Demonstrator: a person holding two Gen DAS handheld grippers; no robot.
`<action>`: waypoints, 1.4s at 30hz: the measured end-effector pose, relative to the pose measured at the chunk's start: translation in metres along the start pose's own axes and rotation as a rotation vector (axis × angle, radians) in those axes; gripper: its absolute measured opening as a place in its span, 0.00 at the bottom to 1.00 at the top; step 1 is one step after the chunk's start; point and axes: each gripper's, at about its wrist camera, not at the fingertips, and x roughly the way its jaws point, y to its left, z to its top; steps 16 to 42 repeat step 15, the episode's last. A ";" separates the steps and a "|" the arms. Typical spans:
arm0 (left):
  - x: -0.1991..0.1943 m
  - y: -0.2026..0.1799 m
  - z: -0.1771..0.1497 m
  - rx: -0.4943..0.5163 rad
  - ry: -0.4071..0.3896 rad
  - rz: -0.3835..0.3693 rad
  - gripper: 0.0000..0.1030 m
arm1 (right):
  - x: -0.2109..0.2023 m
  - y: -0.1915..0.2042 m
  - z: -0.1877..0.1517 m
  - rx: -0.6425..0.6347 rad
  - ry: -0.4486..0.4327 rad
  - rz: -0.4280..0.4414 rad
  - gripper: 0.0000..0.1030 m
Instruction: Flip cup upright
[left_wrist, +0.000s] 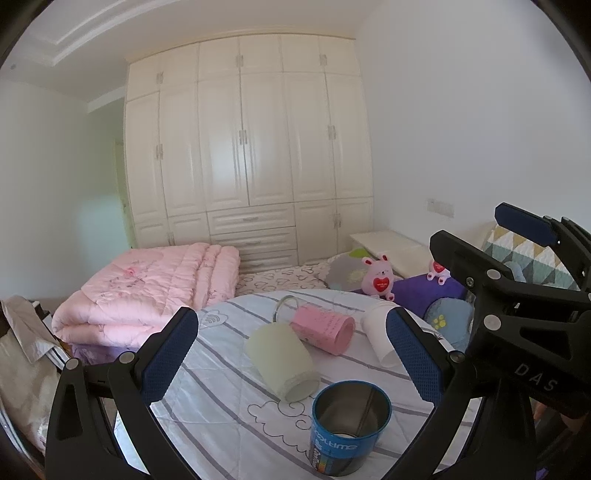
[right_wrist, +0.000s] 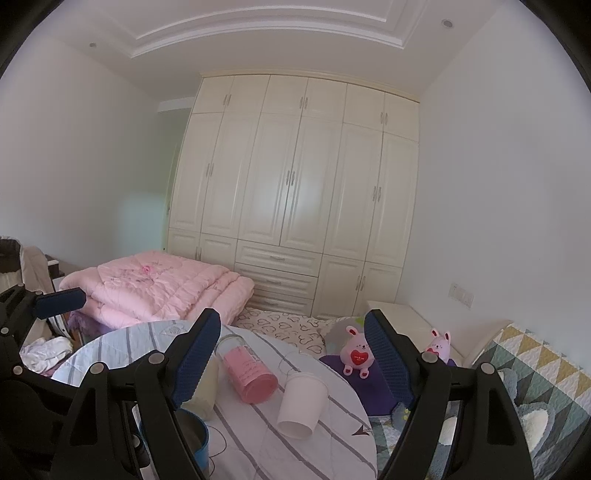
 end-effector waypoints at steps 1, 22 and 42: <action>0.000 0.000 0.000 0.002 -0.001 0.001 1.00 | 0.001 0.000 0.000 -0.002 0.000 0.000 0.79; 0.005 -0.002 -0.002 0.011 0.045 -0.036 1.00 | 0.001 0.002 -0.001 -0.011 0.018 0.003 0.79; 0.005 -0.002 -0.002 0.011 0.045 -0.036 1.00 | 0.001 0.002 -0.001 -0.011 0.018 0.003 0.79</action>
